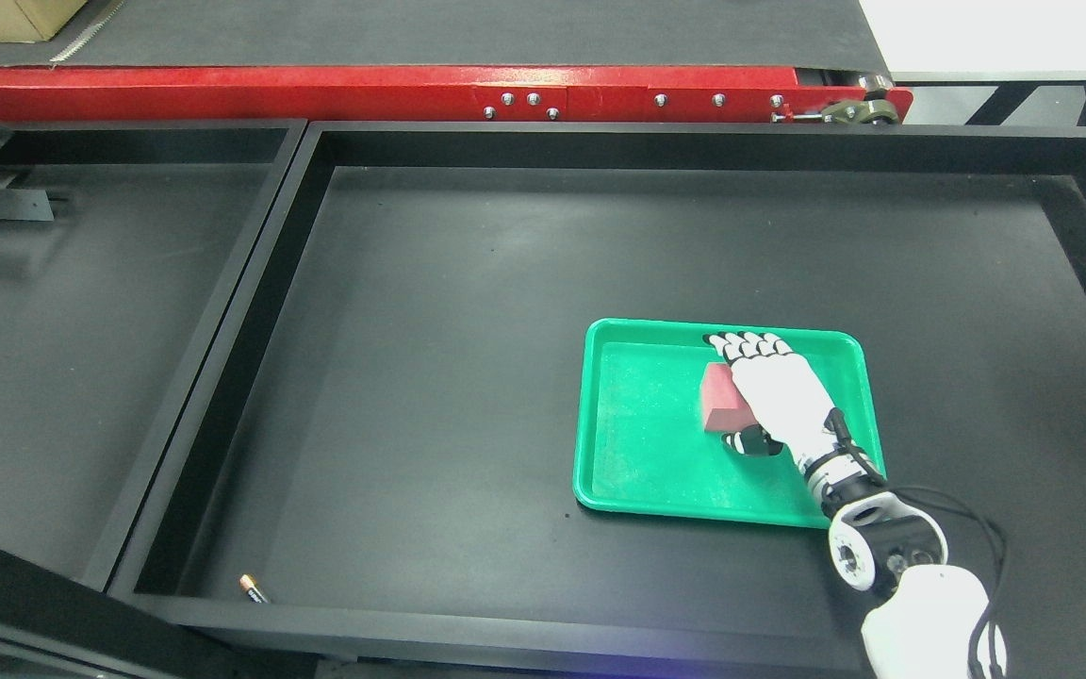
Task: Pick pink block from left shelf to tray
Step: 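Close the right hand fingers around the pink block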
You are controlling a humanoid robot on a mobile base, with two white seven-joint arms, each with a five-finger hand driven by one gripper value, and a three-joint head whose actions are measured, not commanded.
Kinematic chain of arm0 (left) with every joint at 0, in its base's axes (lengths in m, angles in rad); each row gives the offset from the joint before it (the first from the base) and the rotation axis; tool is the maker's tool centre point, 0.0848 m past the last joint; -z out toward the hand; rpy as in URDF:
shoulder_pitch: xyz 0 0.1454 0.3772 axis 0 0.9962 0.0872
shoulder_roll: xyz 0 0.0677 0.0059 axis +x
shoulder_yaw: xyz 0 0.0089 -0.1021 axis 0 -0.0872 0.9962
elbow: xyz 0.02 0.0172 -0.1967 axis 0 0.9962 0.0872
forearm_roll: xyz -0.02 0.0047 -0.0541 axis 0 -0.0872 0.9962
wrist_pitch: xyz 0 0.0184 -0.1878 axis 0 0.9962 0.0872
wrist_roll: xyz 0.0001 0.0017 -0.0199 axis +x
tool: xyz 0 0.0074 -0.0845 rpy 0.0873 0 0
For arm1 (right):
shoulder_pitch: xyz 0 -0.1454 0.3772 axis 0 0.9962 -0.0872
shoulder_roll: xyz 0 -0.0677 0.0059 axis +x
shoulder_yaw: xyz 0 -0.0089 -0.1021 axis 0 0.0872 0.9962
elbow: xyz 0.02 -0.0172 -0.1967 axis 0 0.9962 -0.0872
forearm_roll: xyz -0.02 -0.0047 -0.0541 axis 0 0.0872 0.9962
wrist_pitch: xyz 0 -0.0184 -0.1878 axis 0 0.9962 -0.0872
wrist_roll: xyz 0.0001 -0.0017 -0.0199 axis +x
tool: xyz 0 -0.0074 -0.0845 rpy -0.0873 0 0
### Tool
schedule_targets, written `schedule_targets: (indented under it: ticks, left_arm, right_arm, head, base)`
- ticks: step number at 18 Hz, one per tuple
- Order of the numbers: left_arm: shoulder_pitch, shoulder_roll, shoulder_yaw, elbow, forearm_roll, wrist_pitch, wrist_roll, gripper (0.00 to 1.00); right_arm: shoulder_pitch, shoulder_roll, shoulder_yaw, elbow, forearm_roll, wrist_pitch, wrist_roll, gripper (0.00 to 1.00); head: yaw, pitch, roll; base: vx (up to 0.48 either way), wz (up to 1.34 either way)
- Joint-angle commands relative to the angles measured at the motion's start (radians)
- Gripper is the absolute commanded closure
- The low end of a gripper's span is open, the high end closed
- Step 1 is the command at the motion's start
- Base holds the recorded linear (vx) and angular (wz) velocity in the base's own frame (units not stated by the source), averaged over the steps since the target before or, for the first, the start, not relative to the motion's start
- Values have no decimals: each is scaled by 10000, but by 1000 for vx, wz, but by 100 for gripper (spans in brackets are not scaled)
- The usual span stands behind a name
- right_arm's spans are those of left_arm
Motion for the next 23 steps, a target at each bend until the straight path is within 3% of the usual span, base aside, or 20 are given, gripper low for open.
schedule_targets:
  ticks: [1, 5, 8, 13, 16, 20, 23]
  left_arm:
    - [-292, 174, 0, -175, 0, -5, 5, 0]
    - [-292, 174, 0, -175, 0, -5, 5, 0]
    - [-292, 174, 0, -175, 0, -5, 5, 0]
    - [-292, 174, 0, -175, 0, -5, 5, 0]
    - [-292, 174, 0, -175, 0, -5, 5, 0]
    - [-292, 174, 0, -175, 0, -5, 5, 0]
    - [-292, 174, 0, -175, 0, -5, 5, 0]
  right_arm:
    - [-118, -130, 27, 547, -16, -13, 106, 1]
    - [-118, -130, 26, 700, -16, 2, 136, 1]
    - [-134, -130, 26, 808, -16, 17, 152, 9]
    - [-118, -130, 26, 823, -16, -28, -17, 43]
    - [-118, -130, 26, 824, -16, -75, -246, 59]
    - [-118, -130, -50, 824, -16, -228, -369, 90]
    - [-134, -130, -249, 793, -31, -228, -1257, 97]
  head:
    - [0, 0, 0]
    - [0, 0, 0]
    - [0, 0, 0]
    - [0, 0, 0]
    - [0, 0, 0]
    - [0, 0, 0]
    - [0, 0, 0]
  base:
    - [0, 0]
    - [0, 0]
    - [0, 0]
    - [0, 0]
    - [0, 0]
    - [0, 0]
    - [0, 0]
